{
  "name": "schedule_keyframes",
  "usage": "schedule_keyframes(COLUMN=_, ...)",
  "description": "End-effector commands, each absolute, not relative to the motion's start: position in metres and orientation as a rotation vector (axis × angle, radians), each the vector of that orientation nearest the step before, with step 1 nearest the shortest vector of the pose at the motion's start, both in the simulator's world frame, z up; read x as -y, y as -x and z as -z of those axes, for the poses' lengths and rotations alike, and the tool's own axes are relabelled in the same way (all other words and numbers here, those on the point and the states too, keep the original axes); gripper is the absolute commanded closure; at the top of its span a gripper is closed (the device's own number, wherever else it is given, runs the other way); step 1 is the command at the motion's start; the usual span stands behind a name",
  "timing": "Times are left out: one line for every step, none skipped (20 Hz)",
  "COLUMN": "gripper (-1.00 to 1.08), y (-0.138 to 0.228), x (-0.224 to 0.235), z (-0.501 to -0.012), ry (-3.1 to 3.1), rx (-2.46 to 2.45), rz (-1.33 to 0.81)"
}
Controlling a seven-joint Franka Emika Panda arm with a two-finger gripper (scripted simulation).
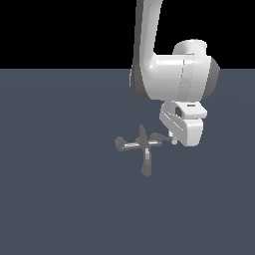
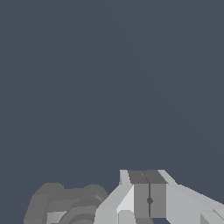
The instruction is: Turn on the faucet by rotating a designated handle.
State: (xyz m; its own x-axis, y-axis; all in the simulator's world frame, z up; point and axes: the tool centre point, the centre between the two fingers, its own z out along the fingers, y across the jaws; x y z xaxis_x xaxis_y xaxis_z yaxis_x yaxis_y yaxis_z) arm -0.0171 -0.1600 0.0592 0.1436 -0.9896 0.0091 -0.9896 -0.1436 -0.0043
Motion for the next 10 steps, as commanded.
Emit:
schedule_keyframes(gripper=1.08, y=0.023, x=0.141, z=-0.061, ry=-2.396, rx=2.032, rz=-0.002)
schedule_keyframes(gripper=1.08, y=0.026, x=0.139, z=-0.061, ry=-2.396, rx=2.032, rz=-0.001)
schedule_keyframes(gripper=1.08, y=0.026, x=0.139, z=-0.061, ry=-2.396, rx=2.032, rz=-0.001)
schedule_keyframes(gripper=1.08, y=0.027, x=0.159, z=-0.06, ry=-2.362, rx=2.063, rz=-0.011)
schedule_keyframes(gripper=1.08, y=0.027, x=0.152, z=-0.06, ry=-2.366, rx=2.059, rz=-0.01)
schedule_keyframes(gripper=1.08, y=0.027, x=0.146, z=-0.06, ry=-2.37, rx=2.055, rz=-0.008)
schedule_keyframes(gripper=1.08, y=0.027, x=0.139, z=-0.06, ry=-2.374, rx=2.051, rz=-0.007)
schedule_keyframes(gripper=1.08, y=0.027, x=0.132, z=-0.06, ry=-2.379, rx=2.048, rz=-0.006)
schedule_keyframes(gripper=1.08, y=0.027, x=0.125, z=-0.06, ry=-2.383, rx=2.044, rz=-0.004)
schedule_keyframes(gripper=1.08, y=0.027, x=0.118, z=-0.06, ry=-2.387, rx=2.04, rz=-0.003)
